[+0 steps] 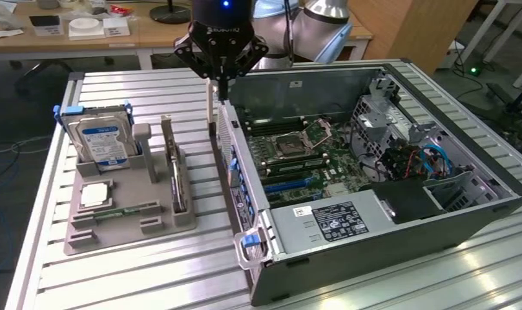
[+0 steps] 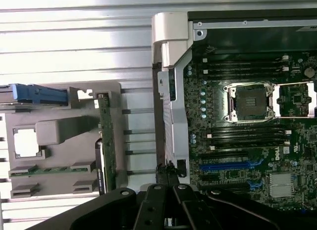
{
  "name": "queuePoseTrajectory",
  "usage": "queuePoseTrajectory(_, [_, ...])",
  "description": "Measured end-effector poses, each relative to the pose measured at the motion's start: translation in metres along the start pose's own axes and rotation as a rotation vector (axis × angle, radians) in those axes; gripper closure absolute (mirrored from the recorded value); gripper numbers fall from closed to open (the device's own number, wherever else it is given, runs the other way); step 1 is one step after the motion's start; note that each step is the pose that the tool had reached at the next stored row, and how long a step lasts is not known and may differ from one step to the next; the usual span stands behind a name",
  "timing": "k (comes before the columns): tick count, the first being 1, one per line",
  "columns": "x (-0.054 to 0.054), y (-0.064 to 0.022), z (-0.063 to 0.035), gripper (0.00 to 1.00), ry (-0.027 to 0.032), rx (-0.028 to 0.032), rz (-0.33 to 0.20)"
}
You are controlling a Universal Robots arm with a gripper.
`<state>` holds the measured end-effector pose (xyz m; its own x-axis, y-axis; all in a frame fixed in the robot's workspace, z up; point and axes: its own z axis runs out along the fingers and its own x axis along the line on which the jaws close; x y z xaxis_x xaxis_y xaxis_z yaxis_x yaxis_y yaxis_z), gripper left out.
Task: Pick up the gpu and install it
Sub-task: 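Reach for the gpu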
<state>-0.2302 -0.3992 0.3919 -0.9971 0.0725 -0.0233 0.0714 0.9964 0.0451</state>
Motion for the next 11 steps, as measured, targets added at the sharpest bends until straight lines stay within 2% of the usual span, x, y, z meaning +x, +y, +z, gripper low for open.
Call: queuePoseTrajectory(11, [0.018,-0.0013,0.0,0.9,0.0001,0.0,0.0])
